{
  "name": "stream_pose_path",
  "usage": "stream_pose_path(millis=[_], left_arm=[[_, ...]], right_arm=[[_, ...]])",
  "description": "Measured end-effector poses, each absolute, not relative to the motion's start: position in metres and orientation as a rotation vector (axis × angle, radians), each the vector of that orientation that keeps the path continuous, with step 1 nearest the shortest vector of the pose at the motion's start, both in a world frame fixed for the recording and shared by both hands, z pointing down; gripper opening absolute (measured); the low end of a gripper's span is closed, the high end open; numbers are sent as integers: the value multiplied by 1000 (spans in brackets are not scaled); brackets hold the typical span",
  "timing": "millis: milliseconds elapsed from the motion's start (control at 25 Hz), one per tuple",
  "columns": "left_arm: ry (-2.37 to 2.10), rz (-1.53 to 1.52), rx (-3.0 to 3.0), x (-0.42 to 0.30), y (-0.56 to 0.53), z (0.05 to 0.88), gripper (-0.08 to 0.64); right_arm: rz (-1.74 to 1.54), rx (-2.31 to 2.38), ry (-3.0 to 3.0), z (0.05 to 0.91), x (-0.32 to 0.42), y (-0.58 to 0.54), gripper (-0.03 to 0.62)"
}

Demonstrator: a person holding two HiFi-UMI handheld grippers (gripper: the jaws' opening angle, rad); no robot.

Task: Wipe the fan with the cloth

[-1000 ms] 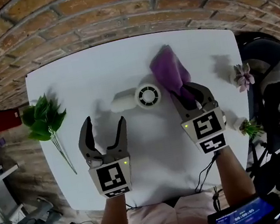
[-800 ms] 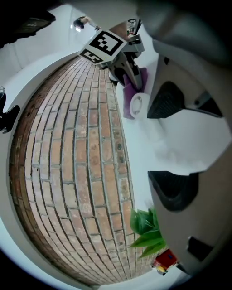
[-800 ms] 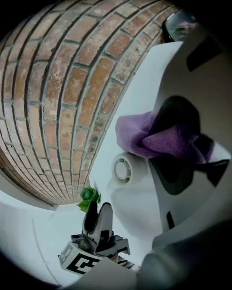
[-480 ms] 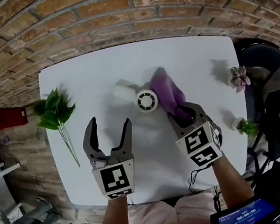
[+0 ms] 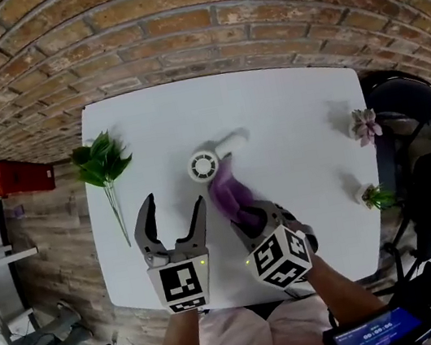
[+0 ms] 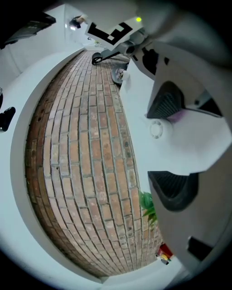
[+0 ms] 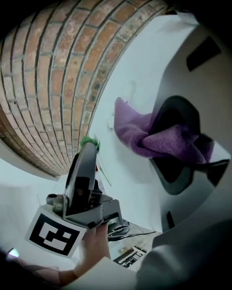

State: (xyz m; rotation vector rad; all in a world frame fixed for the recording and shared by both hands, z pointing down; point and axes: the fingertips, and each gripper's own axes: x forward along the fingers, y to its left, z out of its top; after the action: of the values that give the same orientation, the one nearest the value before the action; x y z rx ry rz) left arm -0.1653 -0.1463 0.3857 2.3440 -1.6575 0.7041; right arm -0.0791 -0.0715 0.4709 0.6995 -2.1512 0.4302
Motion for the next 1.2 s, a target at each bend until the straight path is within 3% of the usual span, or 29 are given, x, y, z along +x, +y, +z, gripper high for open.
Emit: stream_pose_path(millis=[160, 400, 720, 1200], left_arm=[[-1701, 691, 2316, -176, -142, 380, 370], [-1704, 672, 2307, -178, -141, 381, 368], [-1650, 686, 2283, -177, -130, 389, 370], [-1577, 657, 2255, -162, -132, 404, 370]], right_arm=[[415, 641, -2228, 443, -90, -69, 123], [408, 822, -2252, 397, -33, -115, 123], [267, 1007, -1956, 453, 35, -178, 120], [357, 619, -2130, 462, -64, -62, 121]])
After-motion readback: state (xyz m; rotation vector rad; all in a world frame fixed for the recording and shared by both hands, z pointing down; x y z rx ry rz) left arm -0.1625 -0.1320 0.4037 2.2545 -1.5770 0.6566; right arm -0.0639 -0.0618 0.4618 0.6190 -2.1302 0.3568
